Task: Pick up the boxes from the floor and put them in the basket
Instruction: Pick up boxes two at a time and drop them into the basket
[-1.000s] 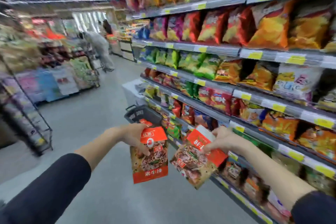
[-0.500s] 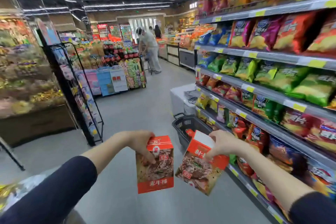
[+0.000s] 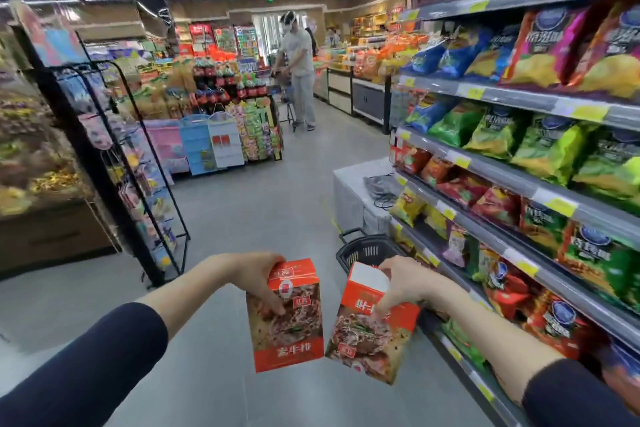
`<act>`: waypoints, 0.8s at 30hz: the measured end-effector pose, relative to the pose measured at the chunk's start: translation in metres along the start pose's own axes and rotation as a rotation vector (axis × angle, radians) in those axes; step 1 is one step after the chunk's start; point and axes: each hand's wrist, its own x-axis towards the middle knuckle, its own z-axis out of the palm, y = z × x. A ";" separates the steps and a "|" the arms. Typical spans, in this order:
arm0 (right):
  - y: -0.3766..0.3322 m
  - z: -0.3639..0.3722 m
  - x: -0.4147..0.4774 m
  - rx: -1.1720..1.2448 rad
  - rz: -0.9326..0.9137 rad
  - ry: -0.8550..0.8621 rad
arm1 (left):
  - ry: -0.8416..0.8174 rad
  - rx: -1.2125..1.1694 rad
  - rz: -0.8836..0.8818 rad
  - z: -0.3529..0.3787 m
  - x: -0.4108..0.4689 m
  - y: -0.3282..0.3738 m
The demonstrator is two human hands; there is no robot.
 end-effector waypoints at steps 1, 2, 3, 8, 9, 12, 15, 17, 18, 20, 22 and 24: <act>0.000 -0.011 0.020 -0.018 -0.012 -0.006 | 0.002 -0.016 -0.009 -0.012 0.015 -0.004; 0.000 -0.023 0.041 -0.034 -0.029 -0.012 | 0.007 -0.033 -0.016 -0.023 0.030 -0.009; 0.001 -0.034 0.061 -0.045 -0.038 -0.013 | 0.011 -0.046 -0.019 -0.035 0.045 -0.014; 0.006 -0.074 0.151 0.007 -0.038 -0.002 | -0.002 -0.030 -0.036 -0.089 0.124 -0.043; 0.009 -0.080 0.169 0.021 -0.034 -0.003 | -0.010 -0.024 -0.035 -0.098 0.142 -0.049; 0.018 -0.084 0.226 0.039 0.005 0.003 | -0.037 0.001 -0.024 -0.125 0.202 -0.069; 0.034 -0.078 0.286 0.064 0.091 0.026 | -0.063 0.058 0.015 -0.152 0.267 -0.088; 0.043 -0.076 0.321 0.082 0.148 0.044 | -0.085 0.096 0.045 -0.172 0.309 -0.098; 0.047 -0.076 0.336 0.086 0.183 0.060 | -0.105 0.120 0.061 -0.182 0.328 -0.101; 0.058 -0.077 0.362 0.131 0.246 0.087 | -0.148 0.169 0.096 -0.202 0.372 -0.107; 0.073 -0.078 0.381 0.179 0.299 0.121 | -0.170 0.221 0.149 -0.220 0.416 -0.105; 0.091 -0.080 0.393 0.228 0.362 0.166 | -0.176 0.292 0.209 -0.230 0.456 -0.097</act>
